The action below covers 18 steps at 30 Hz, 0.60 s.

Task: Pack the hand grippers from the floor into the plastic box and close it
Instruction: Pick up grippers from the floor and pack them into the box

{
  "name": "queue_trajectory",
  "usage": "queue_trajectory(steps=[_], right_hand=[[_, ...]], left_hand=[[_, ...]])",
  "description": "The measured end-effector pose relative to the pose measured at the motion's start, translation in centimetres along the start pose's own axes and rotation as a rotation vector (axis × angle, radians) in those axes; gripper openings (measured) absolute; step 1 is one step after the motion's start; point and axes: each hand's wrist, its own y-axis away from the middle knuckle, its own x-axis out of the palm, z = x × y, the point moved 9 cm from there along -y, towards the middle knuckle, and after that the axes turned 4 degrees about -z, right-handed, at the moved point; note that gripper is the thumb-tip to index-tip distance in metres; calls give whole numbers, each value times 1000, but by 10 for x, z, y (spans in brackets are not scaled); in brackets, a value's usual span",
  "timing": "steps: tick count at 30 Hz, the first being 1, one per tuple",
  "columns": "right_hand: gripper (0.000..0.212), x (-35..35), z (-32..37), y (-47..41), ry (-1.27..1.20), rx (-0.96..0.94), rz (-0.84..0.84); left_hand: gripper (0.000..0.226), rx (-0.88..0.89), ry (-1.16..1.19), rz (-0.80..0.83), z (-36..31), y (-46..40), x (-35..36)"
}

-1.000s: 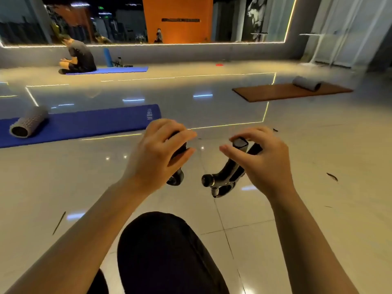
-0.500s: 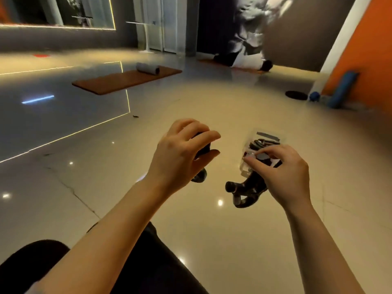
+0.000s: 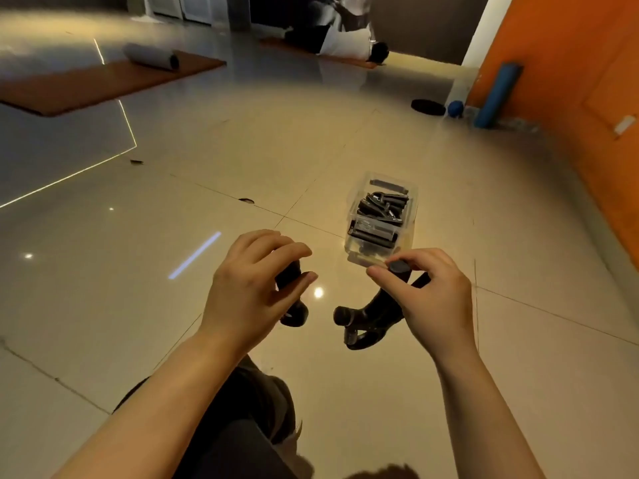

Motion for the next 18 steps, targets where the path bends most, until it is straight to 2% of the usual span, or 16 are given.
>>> queue_trajectory(steps=[3,8,12,18], right_hand=[[20,15,-19,-36,47,-2,8],[19,34,-64,-91,59,37,112],[17,34,-103,-144,26,56,237],[17,-11,-175,-240,34,15,269]], left_hand=[[27,26,-31,-84,8,-21,5],[27,-46,-2,-5,8,-48,49],[20,-73,-68,14,-9,-91,112],[21,-145,-92,-2,-32,-159,228]])
